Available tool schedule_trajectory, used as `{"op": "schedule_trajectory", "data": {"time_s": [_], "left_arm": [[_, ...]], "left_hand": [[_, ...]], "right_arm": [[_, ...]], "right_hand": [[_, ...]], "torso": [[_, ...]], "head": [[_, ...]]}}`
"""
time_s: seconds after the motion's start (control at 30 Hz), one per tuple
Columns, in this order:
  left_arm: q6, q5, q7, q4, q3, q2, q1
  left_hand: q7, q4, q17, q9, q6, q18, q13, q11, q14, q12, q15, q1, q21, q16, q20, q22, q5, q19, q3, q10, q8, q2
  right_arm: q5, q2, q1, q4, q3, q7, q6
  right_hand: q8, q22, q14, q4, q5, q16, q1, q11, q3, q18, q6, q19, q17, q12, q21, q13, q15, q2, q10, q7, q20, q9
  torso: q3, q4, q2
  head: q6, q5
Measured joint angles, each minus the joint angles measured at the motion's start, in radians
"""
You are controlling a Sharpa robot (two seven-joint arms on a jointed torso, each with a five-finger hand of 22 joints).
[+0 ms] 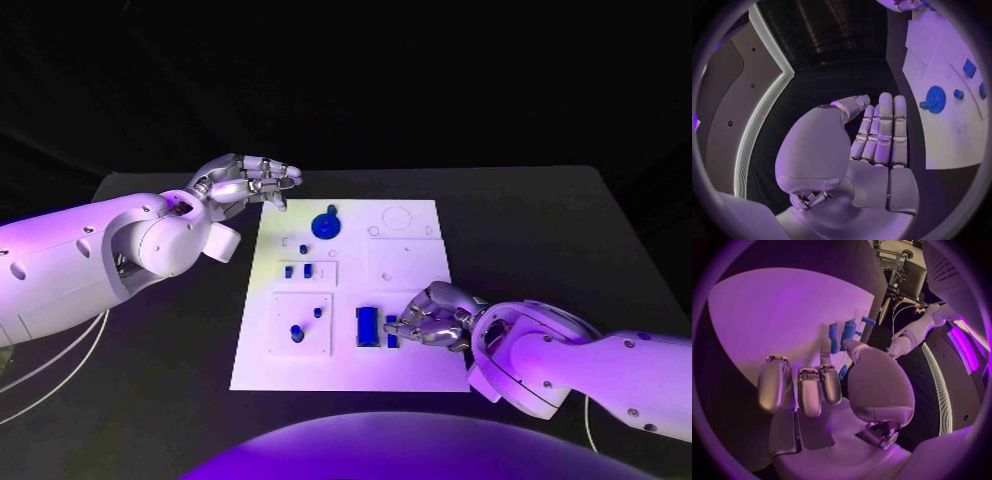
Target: Assemble the parts on the task board
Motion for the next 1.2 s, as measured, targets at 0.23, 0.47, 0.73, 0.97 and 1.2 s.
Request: {"op": "schedule_trajectory", "data": {"time_s": [0.23, 0.47, 0.73, 0.97, 1.2], "left_arm": [[0.000, 0.000, 0.000, 0.000, 0.000, -0.001, 0.000], [0.000, 0.000, 0.000, 0.000, 0.000, -0.001, 0.000], [0.000, 0.000, 0.000, -0.001, 0.000, -0.001, 0.000], [0.001, 0.000, 0.000, 0.000, 0.000, -0.001, 0.000], [0.001, 0.000, 0.000, 0.000, 0.000, -0.002, 0.000]], "left_hand": [[0.000, 0.000, -0.001, 0.000, 0.000, 0.000, 0.000, 0.000, 0.000, 0.000, 0.000, -0.003, 0.000, 0.003, 0.000, 0.000, 0.000, 0.000, 0.000, 0.000, 0.000, 0.003], [0.000, 0.000, -0.001, 0.000, 0.000, 0.000, 0.000, 0.000, 0.000, 0.000, 0.000, -0.005, 0.000, 0.004, 0.000, 0.000, 0.000, 0.000, 0.000, 0.000, 0.000, 0.005], [0.000, 0.000, -0.001, 0.000, 0.000, 0.000, 0.000, 0.000, 0.000, 0.000, 0.000, -0.005, 0.000, 0.004, 0.000, 0.000, 0.000, 0.000, 0.000, 0.000, 0.000, 0.005], [0.000, 0.000, -0.001, 0.000, 0.000, 0.000, 0.000, 0.000, 0.000, 0.000, 0.000, -0.005, 0.000, 0.004, 0.000, 0.000, 0.000, 0.000, 0.000, 0.000, 0.000, 0.005], [0.000, 0.000, -0.001, 0.000, 0.000, 0.000, 0.000, 0.000, 0.000, 0.000, 0.000, -0.005, 0.000, 0.004, 0.000, 0.000, 0.000, 0.000, 0.000, 0.000, 0.000, 0.005]], "right_arm": [[-0.010, -0.027, 0.000, 0.004, 0.000, 0.014, -0.001], [-0.056, -0.053, 0.000, 0.012, 0.000, 0.081, -0.030], [-0.113, -0.062, 0.000, 0.002, 0.000, 0.187, -0.105], [-0.138, -0.046, -0.011, -0.019, 0.000, 0.267, -0.141], [-0.149, -0.026, -0.027, -0.040, -0.001, 0.295, -0.144]], "right_hand": [[-0.002, 0.001, 0.000, -0.022, 0.000, 0.000, 0.078, 0.000, -0.020, 0.000, 0.000, 0.000, 0.000, 0.000, -0.004, 0.000, 0.000, -0.004, 0.000, 0.000, 0.000, 0.001], [-0.019, 0.001, 0.000, -0.066, 0.002, 0.000, 0.163, 0.007, -0.017, 0.000, -0.013, 0.000, 0.000, -0.011, -0.016, 0.000, 0.000, -0.017, 0.000, 0.006, 0.000, -0.007], [-0.065, 0.001, 0.001, -0.128, 0.004, 0.000, 0.284, 0.022, 0.037, 0.000, -0.045, 0.000, 0.000, -0.015, -0.023, 0.000, 0.013, -0.005, 0.000, 0.026, 0.008, -0.033], [-0.098, 0.001, 0.005, -0.190, 0.006, 0.000, 0.340, 0.034, 0.119, 0.000, -0.035, 0.000, 0.000, -0.015, -0.023, 0.000, 0.023, 0.028, -0.002, 0.039, 0.015, -0.065], [-0.107, 0.000, 0.001, -0.217, 0.008, 0.000, 0.343, 0.041, 0.151, 0.000, -0.027, 0.000, 0.000, -0.015, -0.023, 0.000, 0.027, 0.032, -0.002, 0.052, 0.022, -0.074]], "torso": [[0.0004, -0.0002, 0.000], [0.0012, -0.0007, -0.001], [0.0012, -0.0007, 0.000], [0.0013, 0.0006, 0.001], [0.0012, 0.0003, 0.001]], "head": [[0.000, 0.003], [0.000, 0.003], [0.000, 0.001], [0.000, 0.002], [0.000, 0.004]]}}
